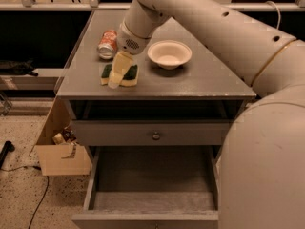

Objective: Place sponge into middle drawer

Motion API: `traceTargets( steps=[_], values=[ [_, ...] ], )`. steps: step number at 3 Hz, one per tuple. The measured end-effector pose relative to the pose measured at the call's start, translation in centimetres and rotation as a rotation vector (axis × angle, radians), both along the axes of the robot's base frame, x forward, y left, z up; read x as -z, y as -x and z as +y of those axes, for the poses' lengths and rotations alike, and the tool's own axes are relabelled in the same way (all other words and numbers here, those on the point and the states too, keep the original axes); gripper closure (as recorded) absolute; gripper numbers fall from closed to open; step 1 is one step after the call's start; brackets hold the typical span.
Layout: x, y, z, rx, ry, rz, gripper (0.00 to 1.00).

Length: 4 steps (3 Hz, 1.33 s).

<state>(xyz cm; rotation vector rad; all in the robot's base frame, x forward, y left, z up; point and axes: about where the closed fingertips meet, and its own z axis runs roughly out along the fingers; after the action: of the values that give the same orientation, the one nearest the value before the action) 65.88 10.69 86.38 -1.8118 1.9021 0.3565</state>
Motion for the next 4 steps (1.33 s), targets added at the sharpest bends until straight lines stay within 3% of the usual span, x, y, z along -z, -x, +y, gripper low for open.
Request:
traceTargets(
  steps=[1, 2, 3, 4],
  values=[
    [0.2, -1.9, -2.9, 0.052, 0.044, -0.03, 0.0],
    [1.9, -0.9, -2.6, 0.047, 0.039, 0.002, 0.0],
    [2.0, -0.9, -2.6, 0.046, 0.04, 0.004, 0.02],
    [2.0, -0.9, -2.6, 0.046, 0.04, 0.004, 0.24]
  ],
)
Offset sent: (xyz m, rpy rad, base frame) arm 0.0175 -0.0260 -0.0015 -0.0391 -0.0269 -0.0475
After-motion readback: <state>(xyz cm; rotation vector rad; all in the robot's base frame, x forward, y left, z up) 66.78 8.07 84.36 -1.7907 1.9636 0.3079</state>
